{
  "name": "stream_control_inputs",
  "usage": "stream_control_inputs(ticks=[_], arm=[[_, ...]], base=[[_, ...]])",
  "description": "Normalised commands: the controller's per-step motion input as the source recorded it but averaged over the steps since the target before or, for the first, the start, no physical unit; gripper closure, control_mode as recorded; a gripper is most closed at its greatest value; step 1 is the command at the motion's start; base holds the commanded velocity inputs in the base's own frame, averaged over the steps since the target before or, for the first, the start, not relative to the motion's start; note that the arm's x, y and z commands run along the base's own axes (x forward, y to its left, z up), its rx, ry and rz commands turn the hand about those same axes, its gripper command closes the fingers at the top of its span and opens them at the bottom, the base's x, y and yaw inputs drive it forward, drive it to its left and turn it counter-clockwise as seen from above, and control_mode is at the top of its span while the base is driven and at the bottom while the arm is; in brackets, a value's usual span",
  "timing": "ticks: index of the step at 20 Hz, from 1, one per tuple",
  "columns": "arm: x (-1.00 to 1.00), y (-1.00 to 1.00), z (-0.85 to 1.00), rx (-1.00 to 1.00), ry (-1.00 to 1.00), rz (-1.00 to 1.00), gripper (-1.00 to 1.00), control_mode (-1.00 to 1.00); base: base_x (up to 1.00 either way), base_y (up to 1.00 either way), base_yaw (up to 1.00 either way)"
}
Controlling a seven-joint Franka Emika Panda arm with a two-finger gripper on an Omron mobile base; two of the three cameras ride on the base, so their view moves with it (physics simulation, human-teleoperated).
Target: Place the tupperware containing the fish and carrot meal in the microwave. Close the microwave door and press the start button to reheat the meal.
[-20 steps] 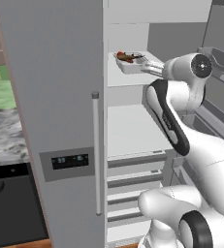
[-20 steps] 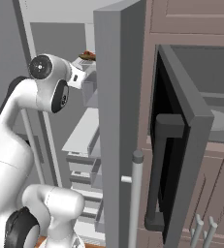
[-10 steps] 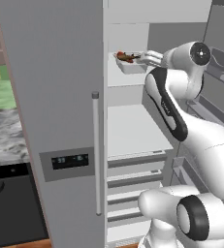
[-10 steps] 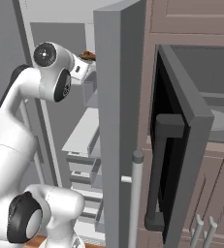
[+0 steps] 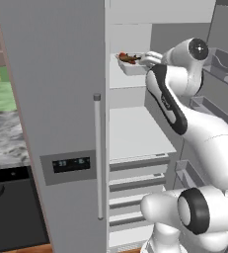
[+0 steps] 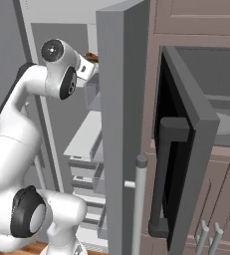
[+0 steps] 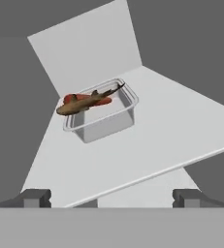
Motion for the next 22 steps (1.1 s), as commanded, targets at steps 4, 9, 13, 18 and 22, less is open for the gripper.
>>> stream_control_inputs(ticks=[4,9,13,18,22], arm=[[0.33,-0.14,-0.07,0.00,0.04,0.00,-1.00,-1.00],[0.38,-0.05,0.00,0.00,0.02,0.00,-1.00,-1.00],[0.31,0.00,0.00,0.00,0.01,0.00,-1.00,-1.00],[0.34,0.00,-0.01,0.00,0.05,0.00,-1.00,-1.00],[0.36,0.00,-0.11,0.00,0.09,0.00,-1.00,-1.00]], base=[[0.00,0.00,0.00],[0.00,0.00,0.00],[0.00,0.00,0.00],[0.00,0.00,0.00],[0.00,0.00,0.00]])
